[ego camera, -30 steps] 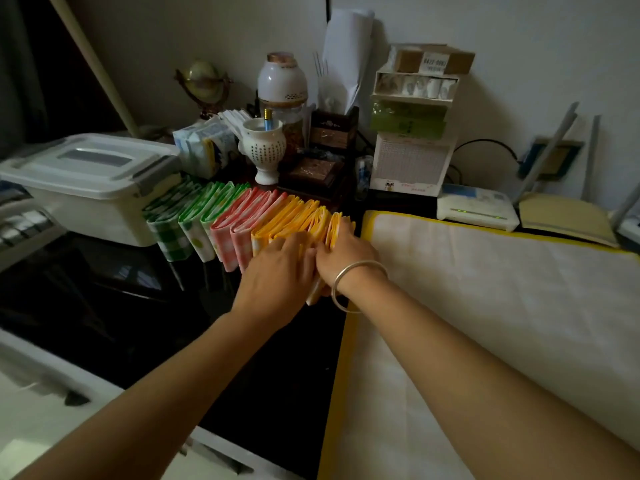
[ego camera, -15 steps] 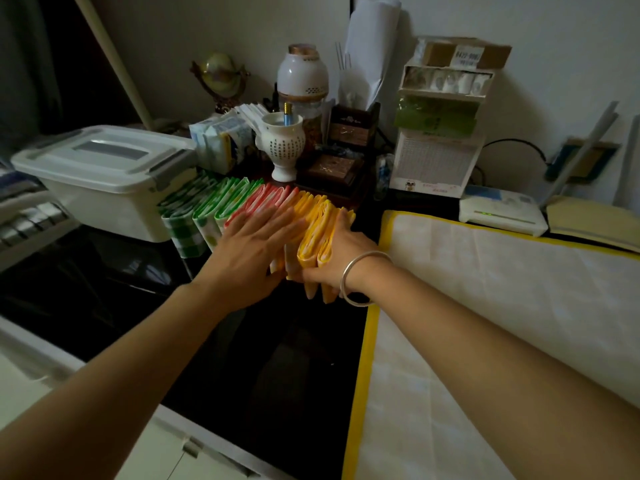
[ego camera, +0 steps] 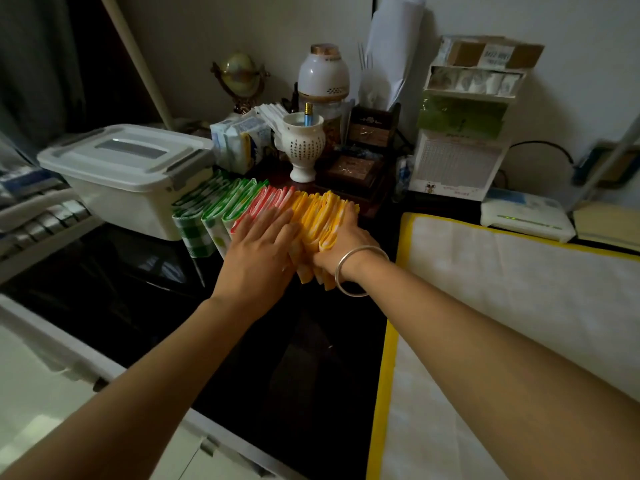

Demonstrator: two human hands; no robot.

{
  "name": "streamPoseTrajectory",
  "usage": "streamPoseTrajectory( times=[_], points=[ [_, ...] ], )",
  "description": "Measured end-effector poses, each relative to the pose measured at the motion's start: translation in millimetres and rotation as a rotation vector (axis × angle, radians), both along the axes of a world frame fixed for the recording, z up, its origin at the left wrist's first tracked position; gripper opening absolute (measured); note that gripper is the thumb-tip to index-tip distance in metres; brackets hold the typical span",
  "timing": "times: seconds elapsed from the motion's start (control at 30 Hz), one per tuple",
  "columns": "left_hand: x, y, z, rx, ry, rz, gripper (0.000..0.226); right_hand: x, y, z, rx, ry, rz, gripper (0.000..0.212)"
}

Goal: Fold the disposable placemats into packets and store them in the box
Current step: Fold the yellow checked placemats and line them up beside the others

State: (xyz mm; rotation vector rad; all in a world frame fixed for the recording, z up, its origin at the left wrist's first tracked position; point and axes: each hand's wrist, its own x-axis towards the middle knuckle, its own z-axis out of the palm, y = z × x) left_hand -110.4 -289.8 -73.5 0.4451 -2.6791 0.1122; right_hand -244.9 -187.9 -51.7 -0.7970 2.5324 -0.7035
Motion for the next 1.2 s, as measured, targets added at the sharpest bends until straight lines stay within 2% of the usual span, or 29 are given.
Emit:
streamPoseTrajectory(
  times=[0.1, 0.2, 0.33, 0.47, 0.63, 0.7, 0.77, 0.83, 0.9, 1.1, 1.2],
  points=[
    [-2, 3, -1, 0.052, 0.025, 0.008, 0.061, 1, 3, -2, -0.065, -0.018, -0.05, 0.116],
    [-4, 3, 2, 0.1, 0.027, 0.015, 0.056, 4, 1, -2, -0.141, -0.132, -0.1, 0.1],
    [-2, -6, 9, 0.122, -0.053, 0.027, 0.075, 17, -17, -12, -0.314, -0.397, -0.218, 0.093],
    [6, -15, 16, 0.132, -0.128, 0.008, 0.089, 16, -26, -11, -0.332, -0.44, -0.189, 0.09],
    [12, -7, 18, 0.093, -0.108, -0.027, 0.087, 11, -30, -14, -0.292, -0.432, -0.106, 0.095],
    [13, -1, 16, 0.046, -0.083, -0.079, 0.086, 7, -20, -12, -0.342, -0.514, -0.073, 0.096],
    [11, 8, 16, 0.046, -0.066, -0.107, 0.079, 4, -4, -8, -0.423, -0.596, -0.056, 0.075],
    [9, 17, 17, 0.072, -0.041, -0.118, 0.071, -1, 11, -4, -0.485, -0.642, -0.06, 0.039],
    [6, 25, 17, 0.077, -0.041, -0.134, 0.075, -4, 26, 1, -0.534, -0.657, -0.105, 0.012],
    [3, 46, 14, 0.112, -0.038, -0.166, 0.07, -10, 54, -1, -0.565, -0.587, -0.26, 0.006],
    [2, 63, 11, 0.108, -0.011, -0.216, 0.065, -12, 65, -3, -0.517, -0.518, -0.263, 0.014]
  ],
)
